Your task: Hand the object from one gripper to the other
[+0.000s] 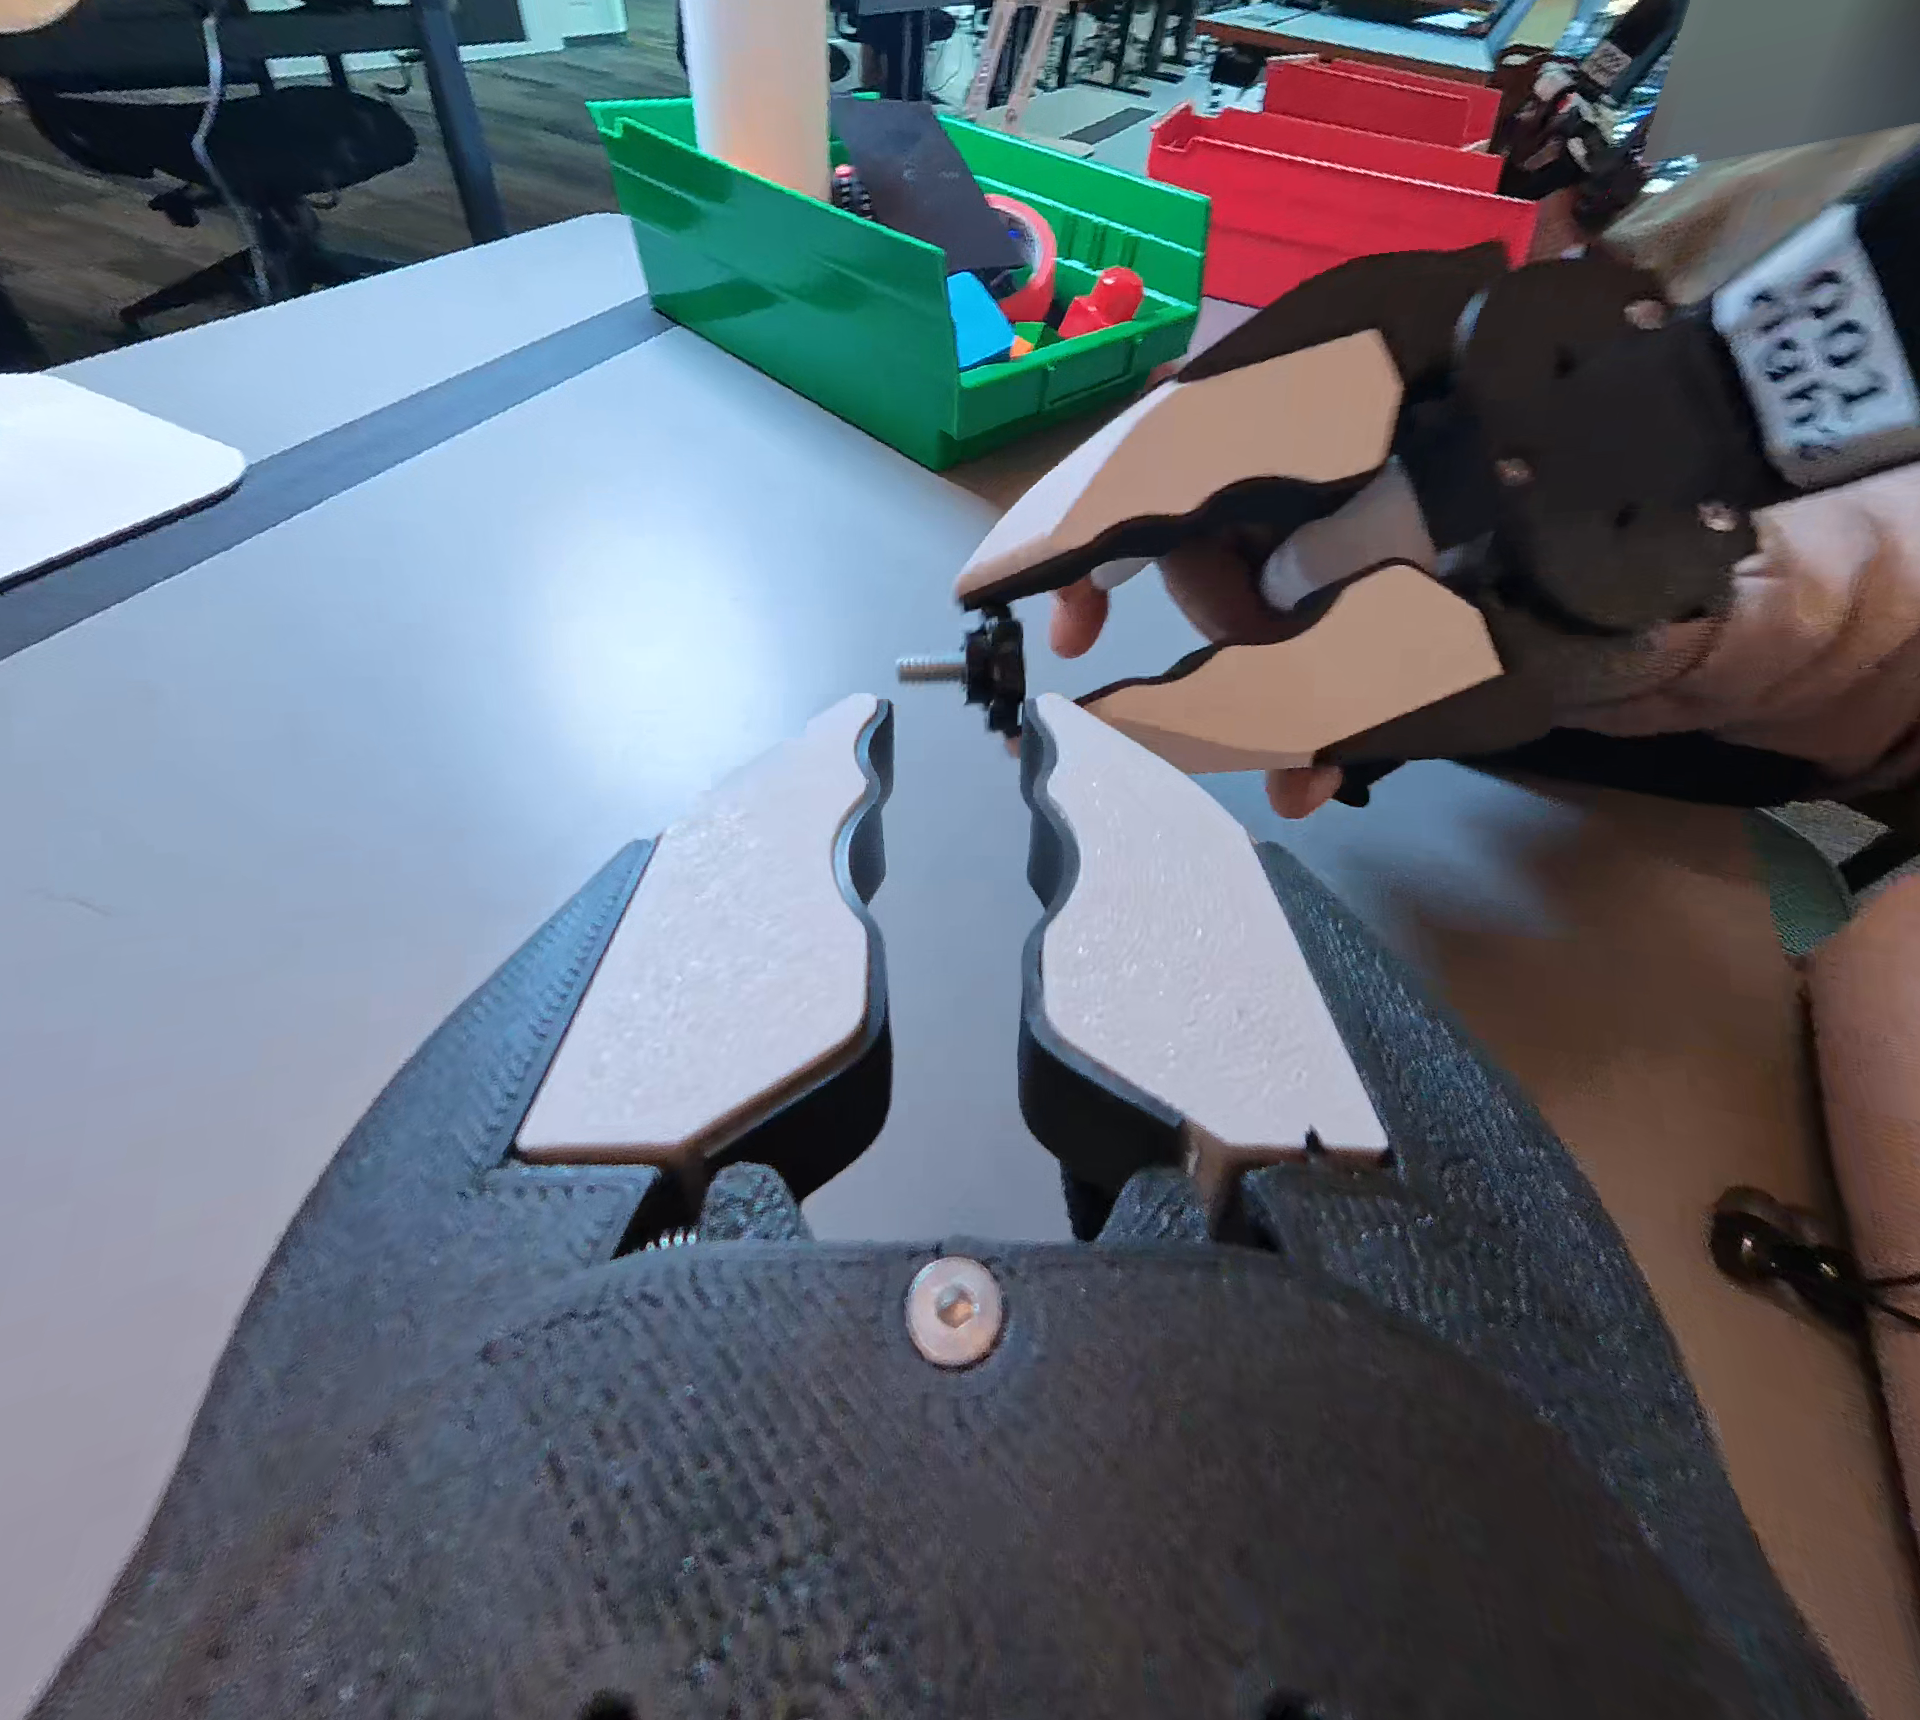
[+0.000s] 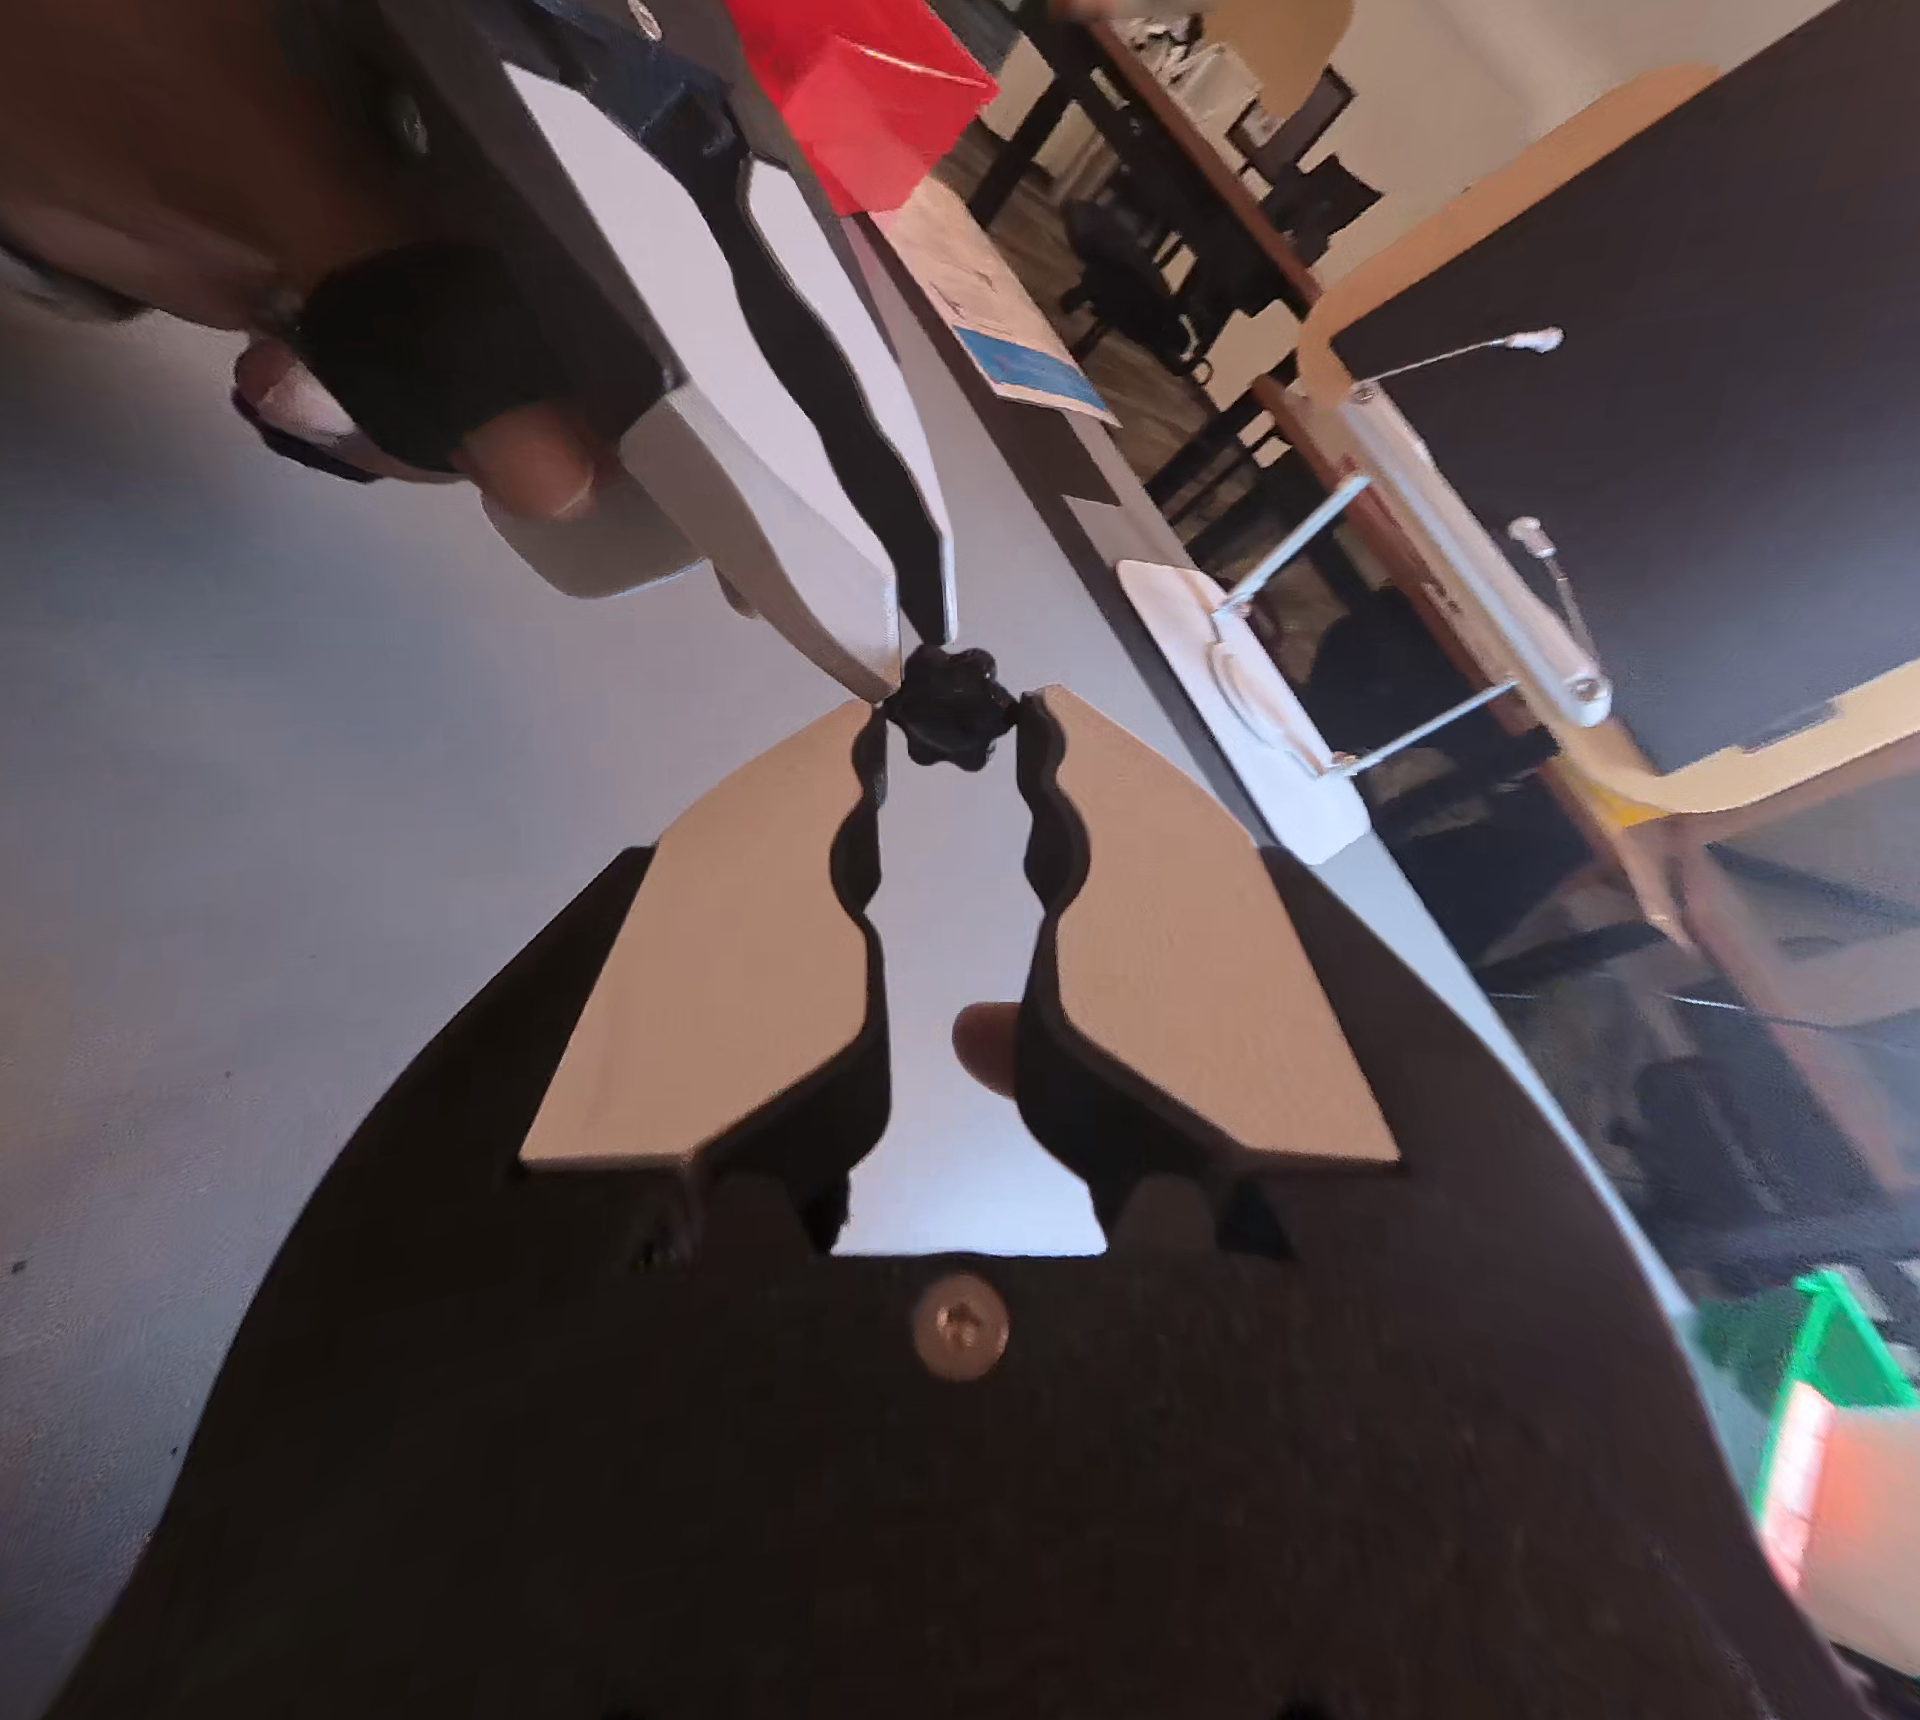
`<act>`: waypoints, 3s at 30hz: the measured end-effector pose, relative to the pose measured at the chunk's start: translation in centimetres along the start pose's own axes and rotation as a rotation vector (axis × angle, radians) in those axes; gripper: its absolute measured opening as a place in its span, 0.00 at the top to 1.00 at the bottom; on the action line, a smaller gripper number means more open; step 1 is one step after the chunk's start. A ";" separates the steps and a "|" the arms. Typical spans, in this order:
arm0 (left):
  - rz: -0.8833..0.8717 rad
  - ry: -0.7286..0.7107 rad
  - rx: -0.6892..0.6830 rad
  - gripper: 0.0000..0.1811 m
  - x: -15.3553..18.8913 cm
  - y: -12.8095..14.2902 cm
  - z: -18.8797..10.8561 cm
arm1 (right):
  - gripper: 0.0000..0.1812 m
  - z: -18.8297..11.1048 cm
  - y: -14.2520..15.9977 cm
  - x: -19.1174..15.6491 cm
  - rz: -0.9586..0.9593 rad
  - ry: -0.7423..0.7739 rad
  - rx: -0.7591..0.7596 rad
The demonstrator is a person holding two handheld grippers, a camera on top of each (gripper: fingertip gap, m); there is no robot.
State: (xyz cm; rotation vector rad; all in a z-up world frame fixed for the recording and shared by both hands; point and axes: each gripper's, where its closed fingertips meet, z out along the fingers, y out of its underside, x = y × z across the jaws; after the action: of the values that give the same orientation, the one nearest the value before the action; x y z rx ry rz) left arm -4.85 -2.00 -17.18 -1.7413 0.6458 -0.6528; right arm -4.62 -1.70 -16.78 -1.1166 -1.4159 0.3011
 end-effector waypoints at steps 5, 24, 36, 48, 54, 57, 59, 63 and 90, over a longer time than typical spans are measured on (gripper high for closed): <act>0.014 0.027 0.033 0.93 0.7 -0.6 -0.2 | 0.87 -0.3 -0.8 0.5 -0.142 0.123 -0.016; 0.084 0.261 0.169 0.97 3.1 -3.1 -2.3 | 0.79 -2.9 -4.8 -0.2 0.151 -0.157 0.316; 0.041 0.804 0.282 0.97 9.7 -3.9 -6.0 | 0.81 -8.4 -7.6 -1.5 1.109 -1.203 0.646; 0.033 0.927 0.222 0.97 11.8 -2.9 -6.4 | 0.93 -9.8 -8.3 -4.1 1.006 -1.309 0.613; 0.019 0.921 0.222 0.97 11.8 -2.9 -6.2 | 0.97 -9.7 -8.5 -3.9 0.976 -1.275 0.635; -0.012 0.850 0.260 0.97 10.6 -3.7 -5.9 | 0.97 -9.1 -8.4 -2.8 0.968 -1.179 0.655; -0.036 0.752 0.279 0.90 9.2 -4.2 -5.2 | 0.97 -7.8 -7.8 -1.8 0.904 -0.987 0.639; -0.137 0.522 0.256 0.85 5.9 -4.5 -3.2 | 0.97 -4.8 -5.5 -0.3 0.624 -0.549 0.526; -0.081 0.363 0.195 0.93 3.9 -3.9 -2.6 | 0.93 -3.8 -5.3 -0.1 -0.037 -0.011 0.417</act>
State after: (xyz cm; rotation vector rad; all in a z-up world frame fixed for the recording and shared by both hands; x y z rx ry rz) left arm -3.58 -5.57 -12.36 -1.4849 0.7346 -1.0681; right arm -3.59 -6.11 -12.04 -0.7464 -1.3057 0.5489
